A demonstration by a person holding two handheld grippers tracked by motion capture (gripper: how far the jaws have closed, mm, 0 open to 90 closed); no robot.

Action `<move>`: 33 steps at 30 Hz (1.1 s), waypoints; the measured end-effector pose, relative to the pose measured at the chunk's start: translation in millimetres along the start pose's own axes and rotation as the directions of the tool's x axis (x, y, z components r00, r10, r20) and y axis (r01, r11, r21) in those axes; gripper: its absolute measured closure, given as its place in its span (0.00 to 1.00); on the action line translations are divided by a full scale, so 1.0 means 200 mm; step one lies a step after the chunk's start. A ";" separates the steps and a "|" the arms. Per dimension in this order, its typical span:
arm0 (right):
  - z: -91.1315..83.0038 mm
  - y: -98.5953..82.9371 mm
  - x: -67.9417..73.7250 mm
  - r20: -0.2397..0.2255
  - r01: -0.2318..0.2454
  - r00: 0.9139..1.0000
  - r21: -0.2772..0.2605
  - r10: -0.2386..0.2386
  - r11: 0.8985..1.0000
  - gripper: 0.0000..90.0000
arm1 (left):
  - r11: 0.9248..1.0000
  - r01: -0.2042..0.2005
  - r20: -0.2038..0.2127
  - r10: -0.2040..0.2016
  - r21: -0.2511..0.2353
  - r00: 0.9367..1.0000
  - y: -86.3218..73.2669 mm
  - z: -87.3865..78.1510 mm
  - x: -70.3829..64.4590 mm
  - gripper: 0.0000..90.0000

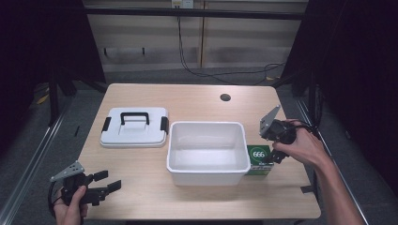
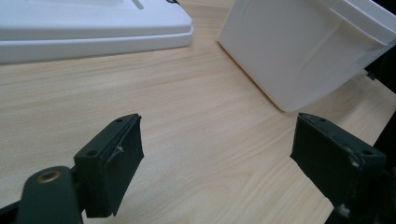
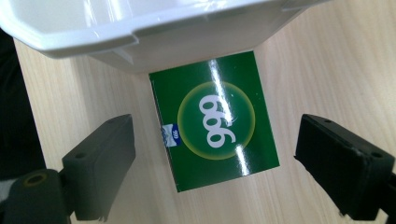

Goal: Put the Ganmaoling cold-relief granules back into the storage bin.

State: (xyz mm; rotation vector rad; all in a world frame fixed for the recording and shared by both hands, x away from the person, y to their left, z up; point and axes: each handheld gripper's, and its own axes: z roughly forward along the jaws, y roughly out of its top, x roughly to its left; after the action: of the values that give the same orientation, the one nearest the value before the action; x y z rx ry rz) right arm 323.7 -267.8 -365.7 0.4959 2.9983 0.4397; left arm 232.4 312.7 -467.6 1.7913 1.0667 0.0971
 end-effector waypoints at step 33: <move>0.23 0.08 -0.05 -0.092 0.171 0.984 0.214 -0.154 0.962 0.09 | 1.000 0.002 0.002 -0.002 -0.002 1.000 0.00 0.00 0.00 0.18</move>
State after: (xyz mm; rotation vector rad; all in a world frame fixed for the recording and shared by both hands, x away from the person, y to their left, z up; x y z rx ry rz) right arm 344.3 -243.8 -404.8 0.2469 3.1450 0.1138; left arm 232.7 313.0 -467.9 1.7883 1.0670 0.0946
